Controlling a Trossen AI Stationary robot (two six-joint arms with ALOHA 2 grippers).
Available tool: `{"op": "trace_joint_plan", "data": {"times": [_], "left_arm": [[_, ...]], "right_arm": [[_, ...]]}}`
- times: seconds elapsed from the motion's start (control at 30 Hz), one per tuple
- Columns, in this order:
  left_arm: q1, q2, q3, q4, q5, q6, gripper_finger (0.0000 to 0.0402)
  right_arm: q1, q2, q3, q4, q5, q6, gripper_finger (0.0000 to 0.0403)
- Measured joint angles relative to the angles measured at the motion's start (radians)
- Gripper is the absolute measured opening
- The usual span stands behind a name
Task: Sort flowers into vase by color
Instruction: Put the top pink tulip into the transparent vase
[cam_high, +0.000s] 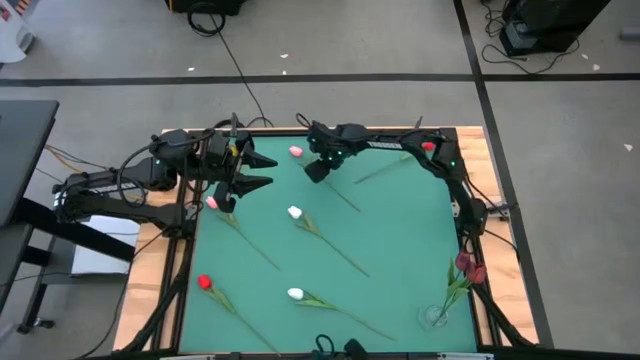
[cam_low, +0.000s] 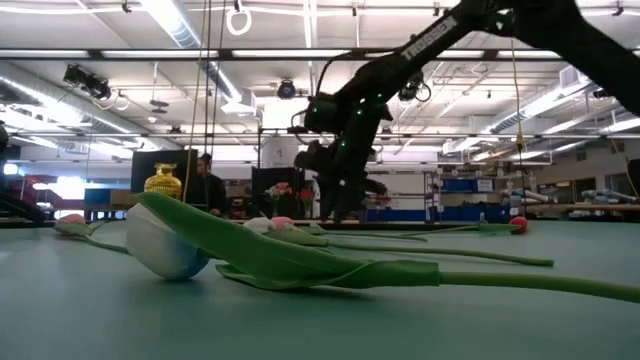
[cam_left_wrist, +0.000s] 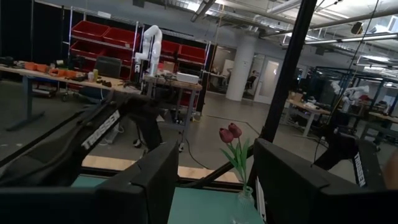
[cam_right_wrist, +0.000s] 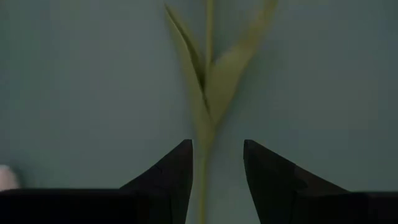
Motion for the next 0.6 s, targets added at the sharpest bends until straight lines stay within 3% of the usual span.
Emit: {"op": "trace_joint_plan", "data": {"times": [0.2,0.6], "left_arm": [[0.000,0.000,0.000,0.000,0.000,0.000,0.0215],[0.000,0.000,0.000,-0.001,0.000,0.000,0.0215]], "right_arm": [[0.005,0.050,0.071,-0.064,0.035,-0.037,0.0150],[0.015,0.048,0.080,-0.190,-0.022,-0.094,0.0149]]}}
